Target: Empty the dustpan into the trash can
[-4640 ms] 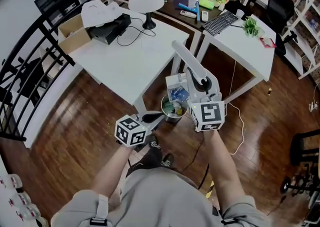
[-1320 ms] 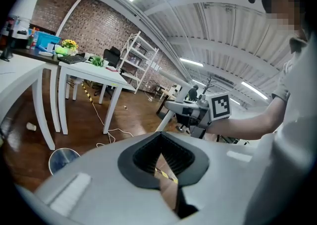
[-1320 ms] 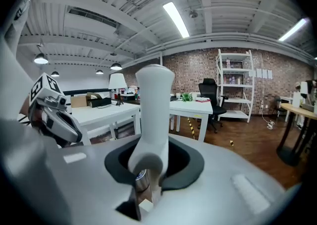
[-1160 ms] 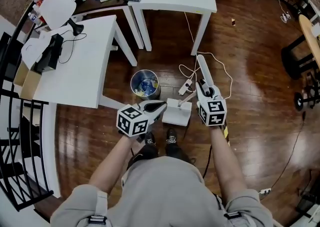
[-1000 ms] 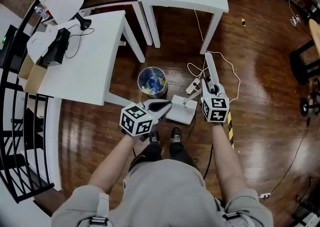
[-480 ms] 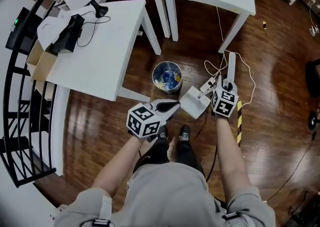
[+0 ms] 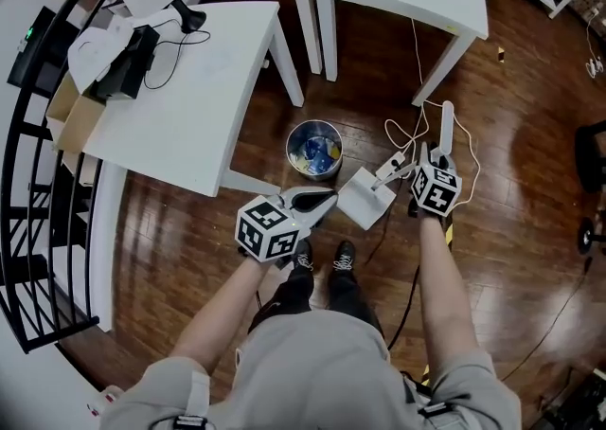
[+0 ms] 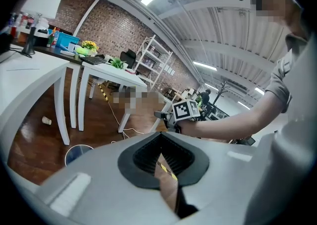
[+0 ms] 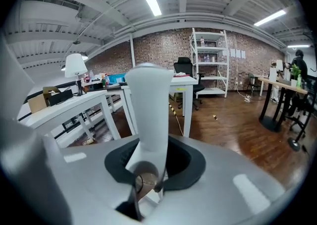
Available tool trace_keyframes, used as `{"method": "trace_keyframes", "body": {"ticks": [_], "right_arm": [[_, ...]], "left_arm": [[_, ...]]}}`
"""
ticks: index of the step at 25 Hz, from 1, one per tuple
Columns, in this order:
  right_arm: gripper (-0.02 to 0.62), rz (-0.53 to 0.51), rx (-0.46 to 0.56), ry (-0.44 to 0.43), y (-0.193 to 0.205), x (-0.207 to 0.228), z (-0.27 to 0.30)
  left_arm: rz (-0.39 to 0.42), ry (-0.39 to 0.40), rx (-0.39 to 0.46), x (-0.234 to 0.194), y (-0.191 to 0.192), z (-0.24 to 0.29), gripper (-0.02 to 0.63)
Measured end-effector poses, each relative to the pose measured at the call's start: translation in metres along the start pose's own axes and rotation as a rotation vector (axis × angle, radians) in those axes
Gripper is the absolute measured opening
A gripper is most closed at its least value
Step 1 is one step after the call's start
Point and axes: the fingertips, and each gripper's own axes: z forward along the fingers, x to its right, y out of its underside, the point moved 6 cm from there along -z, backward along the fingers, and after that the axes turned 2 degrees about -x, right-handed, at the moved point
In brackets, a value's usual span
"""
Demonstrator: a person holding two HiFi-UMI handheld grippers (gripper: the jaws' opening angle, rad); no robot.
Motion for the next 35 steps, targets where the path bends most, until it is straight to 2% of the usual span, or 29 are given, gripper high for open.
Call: {"method": "trace_keyframes", "body": {"ticks": [5,7,11,13,16,24,28,31,35], "right_arm": [[0.058,0.035,-0.022,-0.023,-0.002,0.013,0.009],[0.077,0.06,-0.023,-0.038,-0.007,0.018,0.014],[0.082,0.101,-0.001,-0.055,-0.012,0.032,0.018],[0.127,0.1,0.006,-0.079,-0.015,0.033,0.019],[0.143,0.093,0.003,-0.096,-0.018,0.032,0.018],[0.161,0.115,0.032,-0.092,-0.003,0.019,-0.04],[0.126,0.1,0.089,-0.197,-0.01,-0.015,-0.087],[0.0,0.104,0.168,-0.309,-0.035,-0.046,-0.121],[0.0,0.058,0.275,-0.424,-0.077,-0.09,-0.161]], "left_arm": [[0.011,0.024,0.011,0.005,-0.009,0.007,0.006],[0.019,0.023,0.02,0.006,-0.015,0.005,0.006],[0.028,0.015,0.026,0.005,-0.019,0.001,0.006],[0.029,0.01,0.032,0.004,-0.022,0.0,0.006],[0.032,0.008,0.041,0.002,-0.025,0.0,0.006],[0.046,0.032,0.071,0.01,-0.032,-0.003,0.006],[0.063,0.042,0.113,0.017,-0.041,-0.011,0.006],[0.078,0.031,0.14,0.023,-0.05,-0.018,0.006],[0.083,0.022,0.184,0.032,-0.061,-0.033,0.006]]}}
